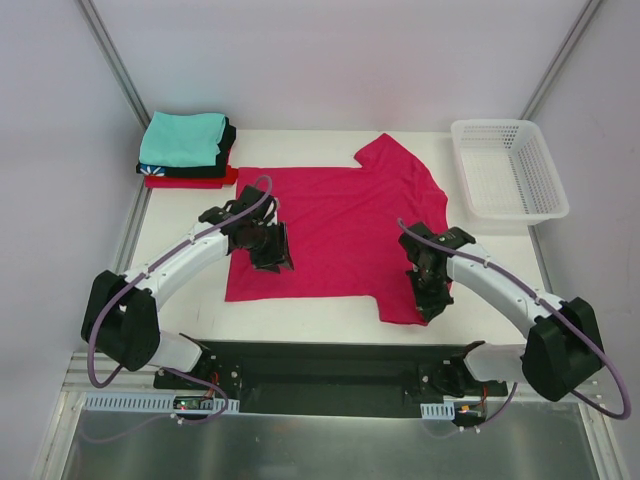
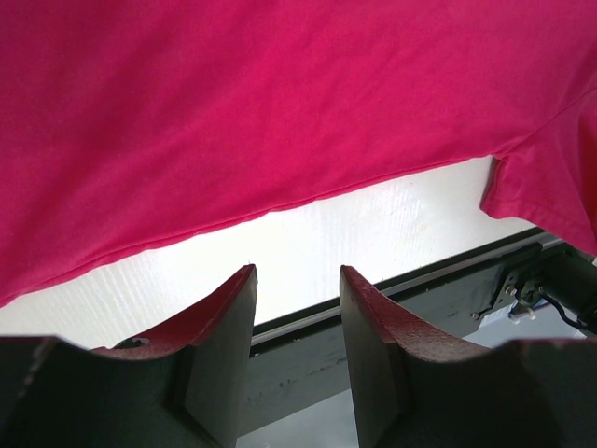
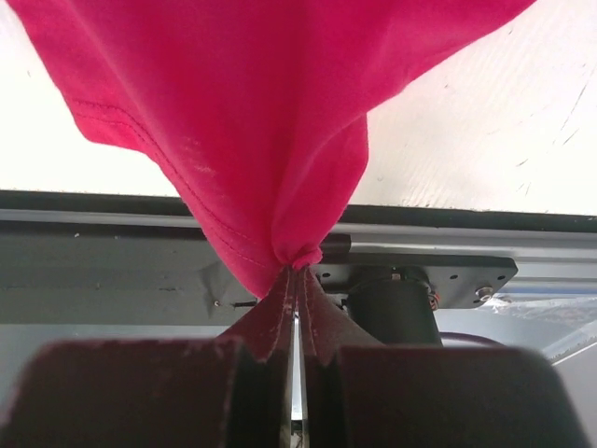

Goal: Fold and stack the t-shirts

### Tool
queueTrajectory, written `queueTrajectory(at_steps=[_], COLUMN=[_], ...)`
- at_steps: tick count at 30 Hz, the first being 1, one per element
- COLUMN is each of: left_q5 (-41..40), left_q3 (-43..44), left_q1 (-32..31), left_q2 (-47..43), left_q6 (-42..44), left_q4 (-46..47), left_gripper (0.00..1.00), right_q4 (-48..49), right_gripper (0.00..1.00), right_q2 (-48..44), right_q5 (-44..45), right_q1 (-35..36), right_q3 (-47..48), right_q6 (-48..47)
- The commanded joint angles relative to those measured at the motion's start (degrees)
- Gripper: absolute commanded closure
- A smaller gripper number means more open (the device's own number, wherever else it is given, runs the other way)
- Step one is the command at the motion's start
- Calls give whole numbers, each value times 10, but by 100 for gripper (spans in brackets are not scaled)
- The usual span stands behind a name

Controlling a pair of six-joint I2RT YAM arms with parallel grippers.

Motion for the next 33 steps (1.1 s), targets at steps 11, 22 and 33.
queueTrajectory(at_steps=[11, 22, 33], left_q5=[6, 5, -12], left_q3=[-25, -41, -40], left_q1=[-2, -2, -2], left_q2=[-39, -43, -30], left_q6=[-10, -8, -6], left_q4=[14, 20, 27], left_gripper=[59, 59, 59], right_q4=[-14, -28, 75], right_gripper=[99, 26, 25], right_q2=[-3, 39, 68], right_q5=[-5, 43, 106], right_q1=[132, 157, 48], right_q3=[-49, 41, 153], right_q6=[101, 115, 61])
